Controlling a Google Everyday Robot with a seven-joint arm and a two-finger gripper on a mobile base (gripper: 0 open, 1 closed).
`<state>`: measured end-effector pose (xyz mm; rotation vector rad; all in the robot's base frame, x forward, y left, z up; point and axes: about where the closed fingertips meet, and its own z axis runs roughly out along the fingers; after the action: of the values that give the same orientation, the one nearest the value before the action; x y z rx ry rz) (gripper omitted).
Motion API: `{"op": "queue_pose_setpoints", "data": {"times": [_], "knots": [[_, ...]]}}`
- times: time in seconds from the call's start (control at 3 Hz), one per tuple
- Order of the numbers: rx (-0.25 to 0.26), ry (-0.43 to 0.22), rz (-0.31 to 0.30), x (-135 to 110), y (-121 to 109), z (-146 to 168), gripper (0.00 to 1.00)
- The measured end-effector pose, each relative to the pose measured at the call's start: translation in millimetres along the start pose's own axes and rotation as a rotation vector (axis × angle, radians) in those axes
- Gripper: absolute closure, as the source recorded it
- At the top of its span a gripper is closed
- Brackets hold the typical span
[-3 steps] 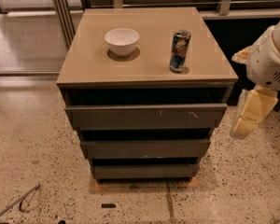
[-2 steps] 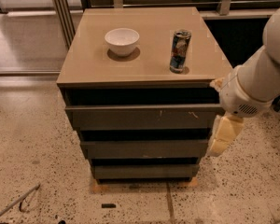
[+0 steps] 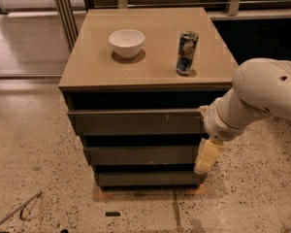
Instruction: Open bottom drawer
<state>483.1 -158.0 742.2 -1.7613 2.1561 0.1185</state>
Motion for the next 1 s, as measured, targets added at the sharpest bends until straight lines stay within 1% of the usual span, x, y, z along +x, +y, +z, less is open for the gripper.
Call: {"op": "queue_pose_setpoints", "data": {"times": [0.33, 0.67, 1.0], "knots": [[0.003, 0.026, -0.007, 15, 3, 37, 0.00], [-0.021, 0.025, 0.004, 45, 13, 118, 0.00], [-0.052, -0.019, 0.018, 72, 16, 203, 0.00]]}}
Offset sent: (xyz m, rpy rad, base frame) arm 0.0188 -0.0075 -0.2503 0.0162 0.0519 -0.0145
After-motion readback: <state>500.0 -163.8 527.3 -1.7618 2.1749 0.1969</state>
